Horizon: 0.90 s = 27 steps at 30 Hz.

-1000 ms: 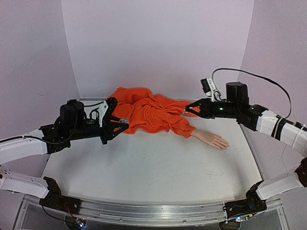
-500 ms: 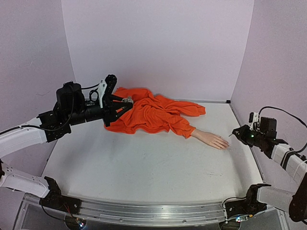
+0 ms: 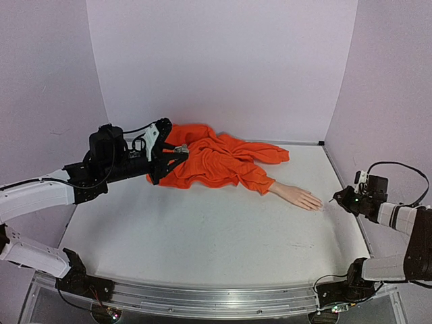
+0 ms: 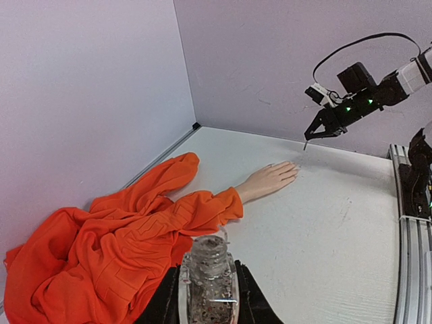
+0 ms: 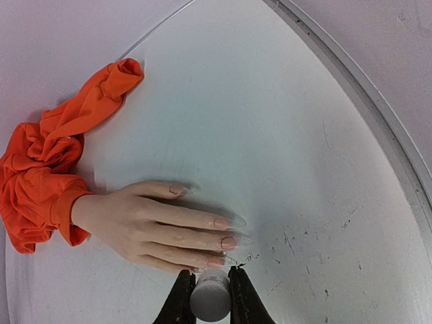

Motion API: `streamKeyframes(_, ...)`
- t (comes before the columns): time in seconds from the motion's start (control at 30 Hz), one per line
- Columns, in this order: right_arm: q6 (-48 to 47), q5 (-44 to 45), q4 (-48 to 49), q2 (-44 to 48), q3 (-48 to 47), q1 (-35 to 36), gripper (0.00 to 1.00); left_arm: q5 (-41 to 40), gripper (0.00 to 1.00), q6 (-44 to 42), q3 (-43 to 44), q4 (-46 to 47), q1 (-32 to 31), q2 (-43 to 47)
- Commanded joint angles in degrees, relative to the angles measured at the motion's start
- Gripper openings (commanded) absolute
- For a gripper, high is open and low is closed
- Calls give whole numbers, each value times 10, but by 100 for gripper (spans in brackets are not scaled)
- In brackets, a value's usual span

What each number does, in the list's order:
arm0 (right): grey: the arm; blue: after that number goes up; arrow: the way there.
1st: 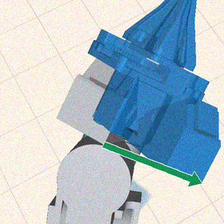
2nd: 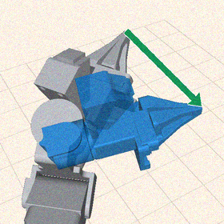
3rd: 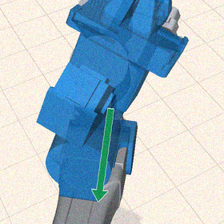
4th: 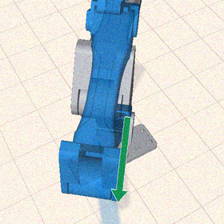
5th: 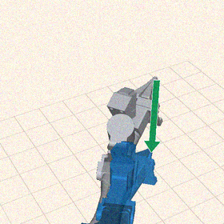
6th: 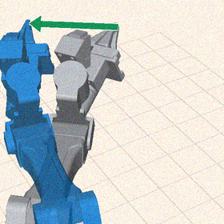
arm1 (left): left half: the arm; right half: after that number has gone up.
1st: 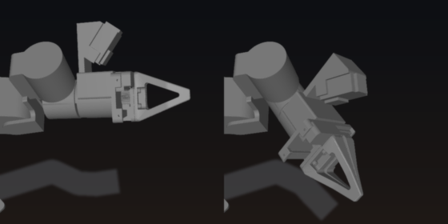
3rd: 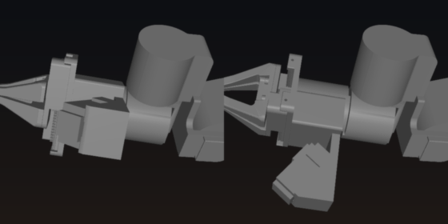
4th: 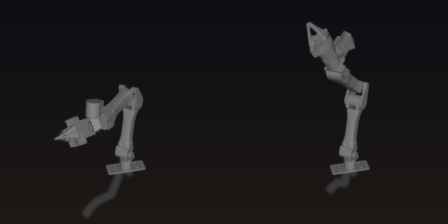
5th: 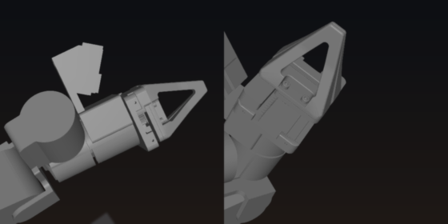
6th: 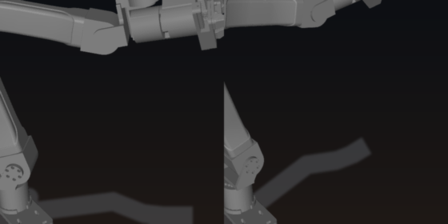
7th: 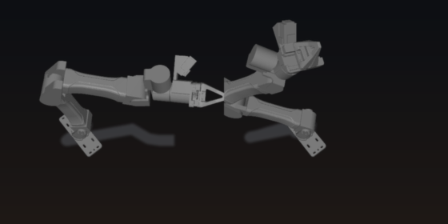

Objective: Paint the nails

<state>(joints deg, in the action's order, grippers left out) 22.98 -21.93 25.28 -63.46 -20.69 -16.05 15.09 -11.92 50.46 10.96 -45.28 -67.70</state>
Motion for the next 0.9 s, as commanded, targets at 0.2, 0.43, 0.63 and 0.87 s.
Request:
streamKeyframes(0.2,-6,-25,77,-64,-5,-1,0,-51,0,-55,-18,49,5,52)
streamKeyframes(0.43,-4,-49,97,-90,-2,-1,0,-49,0,-51,-15,49,6,40)
streamKeyframes(0.63,-4,-48,113,-87,5,-1,0,-37,0,-42,-13,49,10,35)
streamKeyframes(0.87,-2,-44,114,-98,2,-1,0,-33,0,-39,-13,50,10,35)
